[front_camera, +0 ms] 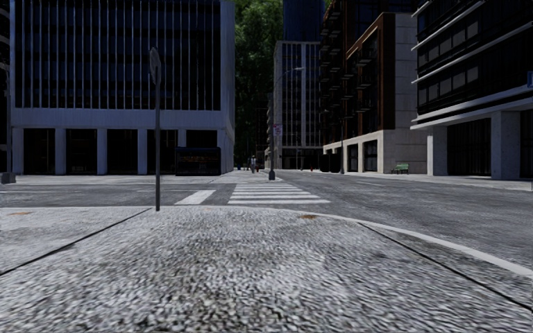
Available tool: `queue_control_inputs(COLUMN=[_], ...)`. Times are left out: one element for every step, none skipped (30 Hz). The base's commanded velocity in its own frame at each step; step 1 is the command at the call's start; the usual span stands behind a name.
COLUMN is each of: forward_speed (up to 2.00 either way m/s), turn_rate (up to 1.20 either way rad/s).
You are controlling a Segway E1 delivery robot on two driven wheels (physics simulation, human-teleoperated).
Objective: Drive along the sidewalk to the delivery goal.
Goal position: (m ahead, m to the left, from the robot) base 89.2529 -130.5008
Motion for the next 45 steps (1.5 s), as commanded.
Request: queue_control_inputs(forward_speed=[2.00,2.00,2.00,2.00,2.00,2.00,2.00,2.00,2.00,2.00,2.00,2.00,2.00,2.00,2.00,2.00,2.00,2.00,2.00,2.00,2.00,2.00,2.00,2.00,2.00,2.00,2.00,2.00,2.00,2.00,2.00,2.00,2.00,2.00,2.00,2.00,2.00,2.00,2.00,2.00,2.00,2.00,2.00,2.00,2.00], turn_rate=[0.11,0.00,0.00,0.00,0.00,0.00,0.00,0.00,0.00,0.00,0.00,0.00,0.00,0.00,0.00,0.00,0.00,0.00,0.00,0.00,0.00,0.00,0.00,0.00,0.00,0.00,0.00,0.00,0.00,0.00,0.00,0.02,0.06,0.08,0.08,0.02,0.00,0.00,0.00,0.00,0.00,0.00,0.00,0.00,0.00])
